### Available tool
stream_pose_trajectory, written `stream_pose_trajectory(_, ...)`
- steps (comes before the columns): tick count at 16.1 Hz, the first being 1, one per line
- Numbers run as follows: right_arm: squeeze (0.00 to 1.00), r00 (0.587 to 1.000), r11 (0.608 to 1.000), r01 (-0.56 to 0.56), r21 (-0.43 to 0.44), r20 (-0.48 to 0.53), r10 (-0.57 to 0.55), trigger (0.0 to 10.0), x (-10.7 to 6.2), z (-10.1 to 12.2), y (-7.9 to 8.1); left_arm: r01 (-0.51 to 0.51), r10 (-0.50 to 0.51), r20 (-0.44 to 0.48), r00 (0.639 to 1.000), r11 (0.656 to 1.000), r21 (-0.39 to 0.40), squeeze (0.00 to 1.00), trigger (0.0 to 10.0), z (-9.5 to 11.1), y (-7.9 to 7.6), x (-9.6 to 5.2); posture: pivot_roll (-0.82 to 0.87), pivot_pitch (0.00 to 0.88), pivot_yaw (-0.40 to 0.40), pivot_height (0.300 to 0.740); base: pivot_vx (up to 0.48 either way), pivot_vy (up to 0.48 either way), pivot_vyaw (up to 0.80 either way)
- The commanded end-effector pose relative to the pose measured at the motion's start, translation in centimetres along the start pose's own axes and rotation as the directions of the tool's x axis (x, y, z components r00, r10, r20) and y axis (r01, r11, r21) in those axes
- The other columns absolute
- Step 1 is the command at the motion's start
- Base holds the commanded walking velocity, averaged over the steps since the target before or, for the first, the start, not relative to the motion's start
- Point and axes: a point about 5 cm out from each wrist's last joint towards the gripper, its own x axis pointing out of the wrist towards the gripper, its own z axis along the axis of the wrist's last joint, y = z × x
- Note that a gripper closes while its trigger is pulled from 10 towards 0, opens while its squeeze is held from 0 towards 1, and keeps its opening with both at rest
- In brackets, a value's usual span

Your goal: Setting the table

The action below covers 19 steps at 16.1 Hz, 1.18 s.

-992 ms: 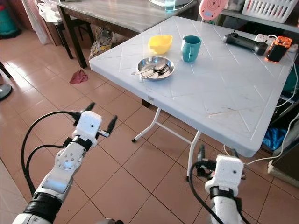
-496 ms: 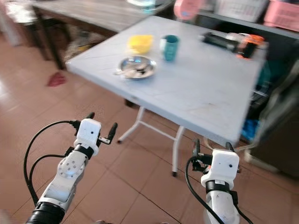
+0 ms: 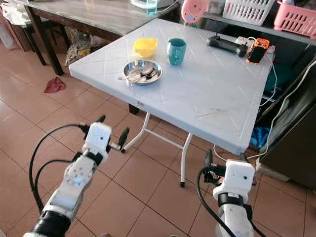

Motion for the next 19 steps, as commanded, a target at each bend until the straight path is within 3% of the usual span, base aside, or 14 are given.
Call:
stream_pose_trajectory(1,0.0,1.0,1.0,0.015,0.004,0.009,-0.015,10.0,0.1,0.1,0.0,0.011,-0.011,0.002,1.0,1.0,0.012,0.0,10.0,0.0,0.1,0.1,0.05,0.095,0.027,0.714,0.0,0.0,0.0)
stream_pose_trajectory(4,0.0,0.998,0.996,0.067,0.057,0.016,-0.068,10.0,0.4,-0.5,1.2,0.032,-0.033,0.002,0.999,0.996,0.082,0.0,10.0,0.7,1.6,0.7,0.11,0.102,0.14,0.714,0.0,0.0,0.0)
stream_pose_trajectory(6,0.0,0.994,0.991,0.11,0.077,0.012,-0.111,10.0,0.4,-1.0,1.5,0.059,-0.059,0.002,0.998,0.994,0.091,0.0,10.0,0.9,1.9,1.0,0.11,0.106,0.167,0.714,0.0,0.0,0.0)
stream_pose_trajectory(10,0.0,0.994,0.992,0.107,0.059,-0.005,-0.107,10.0,-0.9,-0.6,0.7,0.084,-0.084,-0.003,0.996,0.996,0.01,0.0,10.0,0.7,0.8,1.2,0.06,0.129,0.105,0.714,0.0,0.0,0.0)
stream_pose_trajectory(12,0.0,0.997,0.997,0.071,0.029,-0.012,-0.07,10.0,-1.7,-0.5,0.4,0.069,-0.069,-0.013,0.998,0.998,0.001,0.0,10.0,0.4,0.5,0.6,0.04,0.139,0.049,0.714,0.0,0.0,-0.76)
stream_pose_trajectory(19,0.0,1.0,1.0,0.008,0.008,-0.004,-0.008,10.0,-0.9,0.3,0.7,0.054,-0.056,-0.037,0.998,0.997,-0.048,0.0,10.0,-0.2,-0.6,-0.2,0.04,0.15,-0.019,0.714,0.0,0.036,-0.07)
